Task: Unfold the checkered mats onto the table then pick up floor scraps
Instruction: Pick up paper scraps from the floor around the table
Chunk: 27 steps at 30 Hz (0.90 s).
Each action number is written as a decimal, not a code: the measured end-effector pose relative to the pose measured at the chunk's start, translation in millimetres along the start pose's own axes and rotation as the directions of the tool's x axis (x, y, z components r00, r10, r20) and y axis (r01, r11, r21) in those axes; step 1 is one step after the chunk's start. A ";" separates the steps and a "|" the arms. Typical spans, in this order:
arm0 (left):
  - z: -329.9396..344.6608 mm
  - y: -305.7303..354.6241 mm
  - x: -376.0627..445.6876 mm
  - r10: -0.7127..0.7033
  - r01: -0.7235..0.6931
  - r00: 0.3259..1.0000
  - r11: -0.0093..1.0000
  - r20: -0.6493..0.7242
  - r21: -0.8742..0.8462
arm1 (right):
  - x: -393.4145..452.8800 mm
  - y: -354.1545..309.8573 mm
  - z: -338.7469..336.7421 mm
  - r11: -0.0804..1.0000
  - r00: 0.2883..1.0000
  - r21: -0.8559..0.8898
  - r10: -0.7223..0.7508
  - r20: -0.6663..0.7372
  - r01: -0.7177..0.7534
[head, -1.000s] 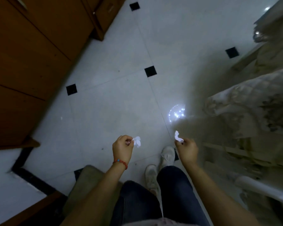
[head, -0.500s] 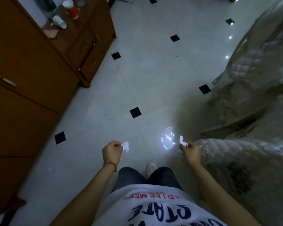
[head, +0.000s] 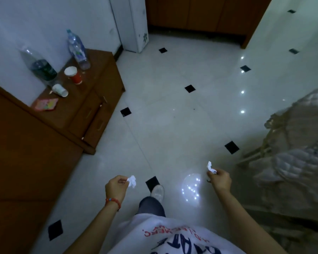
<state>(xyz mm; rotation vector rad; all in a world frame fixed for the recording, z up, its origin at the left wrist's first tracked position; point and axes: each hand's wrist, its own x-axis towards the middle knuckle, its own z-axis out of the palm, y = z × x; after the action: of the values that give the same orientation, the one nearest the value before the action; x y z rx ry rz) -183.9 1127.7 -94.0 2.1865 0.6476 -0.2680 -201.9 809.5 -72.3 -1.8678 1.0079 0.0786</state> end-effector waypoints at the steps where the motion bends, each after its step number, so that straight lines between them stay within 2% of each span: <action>1: 1.0 14.8 21.7 0.008 -0.009 1.000 1.000 0.018 0.012 | 12.9 -12.7 5.0 1.000 1.000 -0.006 0.008 -0.019 -0.008; 6: 27.7 112.8 116.6 0.119 -0.137 0.976 0.986 0.182 0.090 | 72.5 -54.5 16.6 0.997 0.995 0.014 0.076 -0.061 -0.075; 13: 116.7 267.8 216.6 0.311 -0.346 0.897 0.937 0.315 0.058 | 165.0 -50.2 -0.5 0.956 0.943 0.113 0.287 -0.170 -0.270; 16: 155.9 331.1 252.6 0.307 -0.329 0.900 0.944 0.311 0.021 | 219.2 -68.4 -13.7 0.941 0.916 0.140 0.333 -0.224 -0.308; 20: 194.2 395.7 292.2 0.306 -0.330 0.889 0.944 0.340 0.014 | 303.8 -113.6 -29.4 0.927 0.904 0.163 0.367 -0.219 -0.337; 27: 245.5 488.7 366.8 0.253 -0.308 0.894 0.946 0.369 0.098 | 444.0 -228.0 -51.4 0.968 0.928 0.147 0.237 -0.286 -0.202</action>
<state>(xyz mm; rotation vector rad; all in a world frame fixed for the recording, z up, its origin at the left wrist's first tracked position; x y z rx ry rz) 393.5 811.6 -74.9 2.2649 0.1074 -0.5560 222.7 542.4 -82.2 -1.6856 1.4020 -0.1350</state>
